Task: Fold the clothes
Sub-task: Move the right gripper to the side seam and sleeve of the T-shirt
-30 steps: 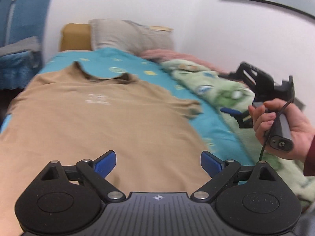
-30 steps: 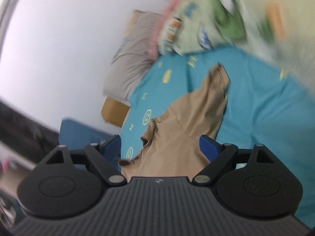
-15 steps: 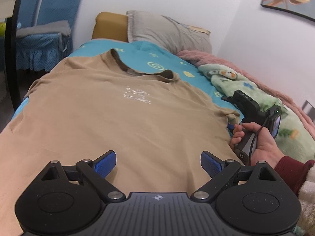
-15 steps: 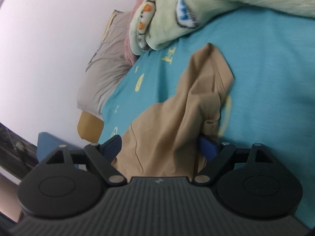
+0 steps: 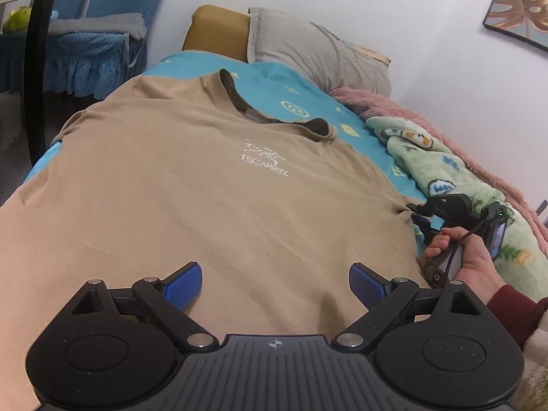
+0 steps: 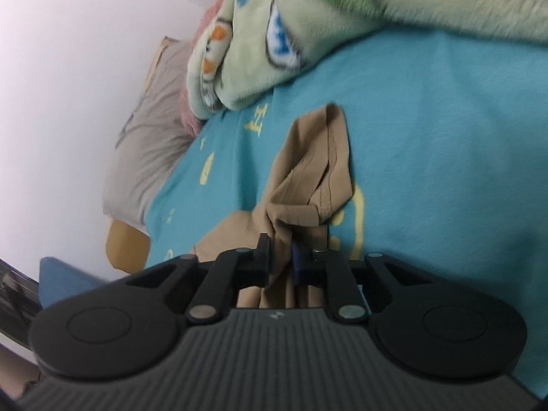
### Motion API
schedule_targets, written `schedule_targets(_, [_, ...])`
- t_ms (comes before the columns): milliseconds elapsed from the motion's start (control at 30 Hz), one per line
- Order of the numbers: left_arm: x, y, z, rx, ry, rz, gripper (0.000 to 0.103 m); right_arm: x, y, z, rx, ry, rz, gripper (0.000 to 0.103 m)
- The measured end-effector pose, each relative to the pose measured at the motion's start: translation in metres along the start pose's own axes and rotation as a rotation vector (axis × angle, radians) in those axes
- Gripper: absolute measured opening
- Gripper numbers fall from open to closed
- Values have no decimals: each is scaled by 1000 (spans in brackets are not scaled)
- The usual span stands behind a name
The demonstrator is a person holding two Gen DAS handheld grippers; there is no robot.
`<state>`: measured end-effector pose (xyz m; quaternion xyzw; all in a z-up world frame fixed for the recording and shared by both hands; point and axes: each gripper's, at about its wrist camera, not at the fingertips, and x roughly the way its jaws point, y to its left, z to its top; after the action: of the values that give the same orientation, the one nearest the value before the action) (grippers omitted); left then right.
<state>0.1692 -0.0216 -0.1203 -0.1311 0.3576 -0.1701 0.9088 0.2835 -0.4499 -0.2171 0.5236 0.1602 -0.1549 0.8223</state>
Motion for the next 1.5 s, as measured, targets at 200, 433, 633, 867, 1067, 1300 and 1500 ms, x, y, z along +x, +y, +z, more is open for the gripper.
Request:
schedule_targets(200, [-6, -5, 0, 15, -17, -1, 94, -36, 9, 14, -5, -64, -47, 9])
schedule_targets(433, [-13, -9, -1, 24, -34, -2, 94, -53, 4, 18, -1, -2, -56, 12])
schedule_targets(633, [-14, -7, -1, 14, -34, 0, 94, -39, 3, 3, 18, 80, -77, 72])
schedule_targets(867, [-5, -2, -2, -3, -5, -3, 94, -12, 8, -6, -55, 105, -84, 65])
schedule_targets(1067, [3, 0, -3, -11, 11, -3, 94, 7, 31, -20, -270, 125, -127, 15])
schedule_targets(1300, [-4, 1, 1, -30, -7, -11, 94, -29, 35, -7, -153, 92, -83, 11])
schedule_targets(1500, [-19, -2, 2, -30, -37, -21, 94, -49, 18, -7, 45, 108, -48, 35])
